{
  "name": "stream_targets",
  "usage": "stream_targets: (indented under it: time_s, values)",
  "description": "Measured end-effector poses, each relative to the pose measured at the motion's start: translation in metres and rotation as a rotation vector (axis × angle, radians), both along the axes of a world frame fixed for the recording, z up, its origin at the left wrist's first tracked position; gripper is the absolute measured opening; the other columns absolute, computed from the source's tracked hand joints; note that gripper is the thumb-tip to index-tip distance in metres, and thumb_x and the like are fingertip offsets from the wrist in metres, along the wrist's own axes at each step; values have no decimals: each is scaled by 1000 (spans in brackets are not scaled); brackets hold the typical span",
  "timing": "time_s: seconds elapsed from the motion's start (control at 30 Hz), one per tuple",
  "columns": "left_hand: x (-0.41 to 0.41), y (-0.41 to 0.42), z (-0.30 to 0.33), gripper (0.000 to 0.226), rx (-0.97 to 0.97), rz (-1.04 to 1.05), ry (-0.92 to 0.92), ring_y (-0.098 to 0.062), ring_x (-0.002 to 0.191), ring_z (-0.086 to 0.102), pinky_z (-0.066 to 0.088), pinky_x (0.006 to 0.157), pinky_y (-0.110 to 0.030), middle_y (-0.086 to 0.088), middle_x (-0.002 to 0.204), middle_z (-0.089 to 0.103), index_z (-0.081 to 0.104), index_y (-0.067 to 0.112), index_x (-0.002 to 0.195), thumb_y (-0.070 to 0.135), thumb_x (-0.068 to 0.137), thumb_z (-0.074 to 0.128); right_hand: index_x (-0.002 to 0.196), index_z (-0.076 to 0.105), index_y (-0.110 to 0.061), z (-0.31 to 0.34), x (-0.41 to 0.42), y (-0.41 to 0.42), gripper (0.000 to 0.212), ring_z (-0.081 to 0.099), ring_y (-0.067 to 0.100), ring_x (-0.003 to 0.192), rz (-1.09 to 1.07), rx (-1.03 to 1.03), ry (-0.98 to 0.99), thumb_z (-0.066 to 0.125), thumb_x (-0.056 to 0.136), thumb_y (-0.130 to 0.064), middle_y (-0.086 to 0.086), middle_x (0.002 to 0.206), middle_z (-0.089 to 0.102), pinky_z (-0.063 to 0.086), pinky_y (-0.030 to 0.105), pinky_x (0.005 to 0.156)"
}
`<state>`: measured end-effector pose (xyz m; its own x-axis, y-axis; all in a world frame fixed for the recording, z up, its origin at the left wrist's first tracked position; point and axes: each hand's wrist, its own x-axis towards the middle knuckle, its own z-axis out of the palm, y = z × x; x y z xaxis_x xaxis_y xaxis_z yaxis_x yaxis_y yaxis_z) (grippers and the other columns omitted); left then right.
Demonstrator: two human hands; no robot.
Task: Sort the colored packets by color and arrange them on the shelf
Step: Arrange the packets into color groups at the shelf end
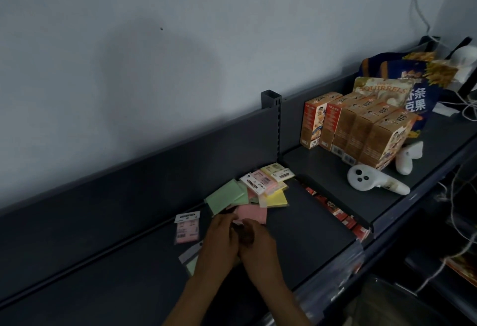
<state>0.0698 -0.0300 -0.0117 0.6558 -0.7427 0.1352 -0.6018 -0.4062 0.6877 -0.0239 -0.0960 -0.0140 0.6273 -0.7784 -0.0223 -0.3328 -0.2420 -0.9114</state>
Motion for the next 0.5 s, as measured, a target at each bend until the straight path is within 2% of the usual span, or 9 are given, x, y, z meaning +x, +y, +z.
stream_targets:
  time_s: [0.07, 0.1, 0.17, 0.2, 0.27, 0.4, 0.5]
  values:
    - [8, 12, -4, 37, -20, 47, -19, -2, 105, 53, 37, 84, -5, 5, 120, 55, 63, 22, 120, -2, 95, 48, 88, 67, -26, -6, 3, 6, 8, 60, 5, 79, 55, -38, 48, 70, 84, -20, -13, 86, 66, 48, 19, 70]
    - [14, 21, -8, 40, -19, 89, -53, -7, 108, 52, 37, 85, -8, 5, 119, 55, 64, 23, 119, -4, 93, 50, 92, 67, -26, -9, 5, 11, 13, 60, 7, 86, 92, -48, 90, 72, 81, -29, -10, 93, 66, 50, 24, 74]
    - [24, 39, -15, 45, 3, 187, -142, -16, 116, 47, 44, 91, -24, 2, 125, 53, 63, 20, 124, -6, 90, 55, 113, 65, -26, -16, 10, 17, 41, 52, 16, 110, 172, -143, 217, 74, 78, -45, -5, 116, 59, 48, 31, 90]
    - [28, 47, -19, 45, 26, 217, -189, -19, 116, 46, 48, 90, -31, 0, 127, 53, 63, 19, 126, -6, 89, 57, 123, 61, -26, -17, 12, 19, 51, 45, 19, 120, 191, -177, 279, 74, 79, -47, -3, 125, 54, 44, 33, 97]
    - [34, 57, -25, 40, 88, 227, -241, -21, 110, 48, 52, 87, -38, -3, 125, 56, 65, 17, 124, -1, 89, 62, 134, 55, -26, -16, 14, 22, 56, 38, 23, 129, 205, -209, 360, 70, 85, -48, 1, 136, 47, 38, 35, 106]
    - [39, 63, -32, 26, 140, 196, -275, -20, 89, 54, 49, 74, -34, -4, 97, 63, 76, 19, 100, -1, 87, 66, 138, 53, -26, -17, 16, 25, 52, 40, 23, 129, 195, -256, 409, 65, 91, -46, 2, 137, 50, 34, 34, 108]
    - [34, 62, -30, 26, 141, 207, -240, -16, 84, 52, 46, 69, -32, 0, 85, 59, 69, 21, 82, -2, 90, 60, 137, 53, -25, -15, 17, 25, 50, 41, 22, 128, 201, -264, 403, 65, 93, -45, 2, 136, 50, 34, 33, 108]
